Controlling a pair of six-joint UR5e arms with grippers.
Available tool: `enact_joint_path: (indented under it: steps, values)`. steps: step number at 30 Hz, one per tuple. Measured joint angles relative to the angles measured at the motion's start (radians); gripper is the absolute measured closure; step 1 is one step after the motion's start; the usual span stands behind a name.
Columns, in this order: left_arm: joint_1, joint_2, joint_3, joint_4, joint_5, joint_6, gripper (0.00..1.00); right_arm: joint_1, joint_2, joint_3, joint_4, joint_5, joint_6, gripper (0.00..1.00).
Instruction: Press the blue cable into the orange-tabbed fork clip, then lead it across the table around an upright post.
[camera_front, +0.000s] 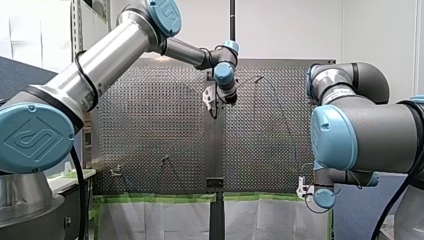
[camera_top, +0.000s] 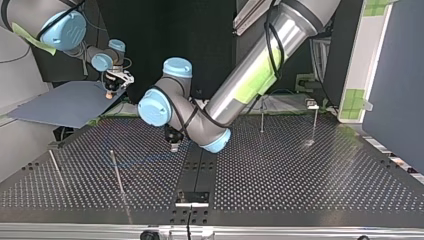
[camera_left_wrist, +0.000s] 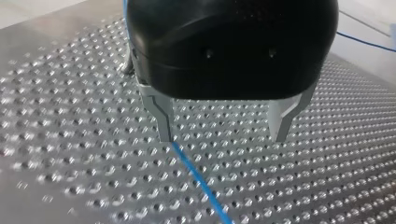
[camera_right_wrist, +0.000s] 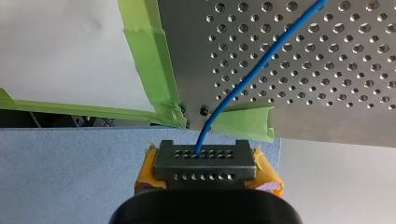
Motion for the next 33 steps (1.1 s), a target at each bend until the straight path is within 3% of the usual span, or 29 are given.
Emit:
enact_joint_path:
  steps: [6, 18, 29, 33]
  values:
    - [0.006, 0.000, -0.001, -0.005, -0.024, -0.030, 0.00, -0.001, 0.000, 0.000, -0.001, 0.000, 0.000, 1.00]
    - [-0.025, 0.033, -0.027, -0.096, -0.130, -0.027, 0.00, -0.002, 0.000, 0.000, 0.001, -0.007, 0.000, 1.00]
    - [-0.033, 0.132, -0.125, -0.018, -0.077, 0.052, 0.00, -0.002, 0.000, -0.001, 0.002, -0.012, 0.000, 1.00]
    - [-0.033, 0.168, -0.150, -0.024, -0.078, 0.087, 0.00, -0.002, 0.000, -0.001, 0.007, -0.012, 0.000, 1.00]
